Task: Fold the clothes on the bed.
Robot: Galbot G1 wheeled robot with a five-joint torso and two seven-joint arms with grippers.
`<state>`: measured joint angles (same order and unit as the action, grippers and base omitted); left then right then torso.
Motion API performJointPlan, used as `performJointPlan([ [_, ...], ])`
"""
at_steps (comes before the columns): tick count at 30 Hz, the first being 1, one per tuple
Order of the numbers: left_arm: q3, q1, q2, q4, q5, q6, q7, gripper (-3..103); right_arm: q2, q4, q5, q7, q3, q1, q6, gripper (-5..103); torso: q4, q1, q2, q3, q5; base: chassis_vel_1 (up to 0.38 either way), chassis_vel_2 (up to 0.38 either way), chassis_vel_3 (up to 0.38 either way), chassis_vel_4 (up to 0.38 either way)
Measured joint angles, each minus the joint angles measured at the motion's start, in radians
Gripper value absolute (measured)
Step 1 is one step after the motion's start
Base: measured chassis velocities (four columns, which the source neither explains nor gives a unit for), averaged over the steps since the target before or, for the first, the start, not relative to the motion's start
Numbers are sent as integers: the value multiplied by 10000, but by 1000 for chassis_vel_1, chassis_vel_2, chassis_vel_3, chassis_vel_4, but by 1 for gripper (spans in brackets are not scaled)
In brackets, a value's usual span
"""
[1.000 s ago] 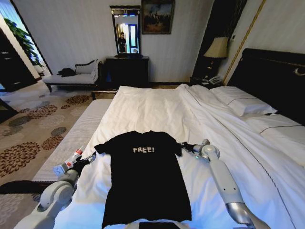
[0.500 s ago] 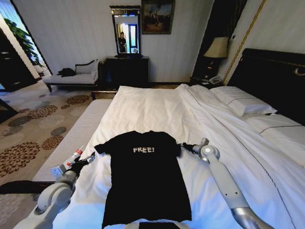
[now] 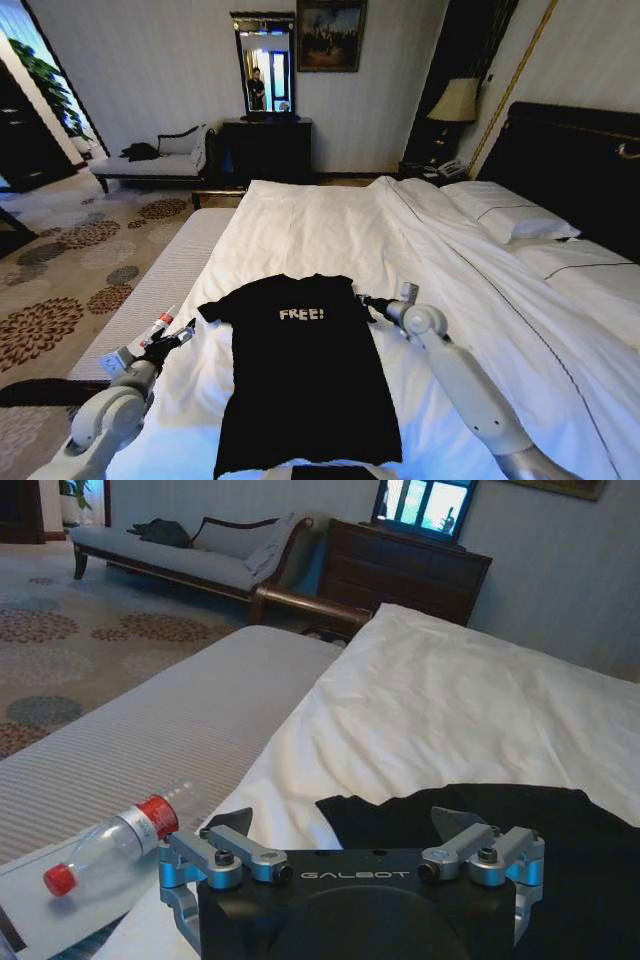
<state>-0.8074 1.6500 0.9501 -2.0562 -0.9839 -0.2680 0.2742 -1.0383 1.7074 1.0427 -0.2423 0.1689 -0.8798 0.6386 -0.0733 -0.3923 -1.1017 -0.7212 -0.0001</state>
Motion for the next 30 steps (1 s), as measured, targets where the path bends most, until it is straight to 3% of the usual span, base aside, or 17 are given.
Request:
performJointPlan([
  [16, -304, 174, 101, 103, -73, 71, -183, 100, -45, 99, -1373, 346, -1383, 173, -619, 0, -4, 0, 0, 0, 1, 0, 0, 0, 0],
  [26, -480, 273, 70, 134, -138, 84, -228, 100, -442, -873, -2257, 383, -2056, 466, -1087, 0, 0, -1, 0, 0, 0, 0, 0, 0, 0],
  [28, -549, 320, 68, 139, -159, 88, -250, 100, -466, -959, -2361, 427, -2181, 463, -1121, 11, 1, -2, 0, 0, 0, 0, 0, 0, 0],
  [30, -573, 334, 70, 139, -170, 89, -262, 100, -450, -945, -2402, 453, -2234, 415, -1129, 11, 2, -2, 0, 0, 0, 0, 0, 0, 0],
])
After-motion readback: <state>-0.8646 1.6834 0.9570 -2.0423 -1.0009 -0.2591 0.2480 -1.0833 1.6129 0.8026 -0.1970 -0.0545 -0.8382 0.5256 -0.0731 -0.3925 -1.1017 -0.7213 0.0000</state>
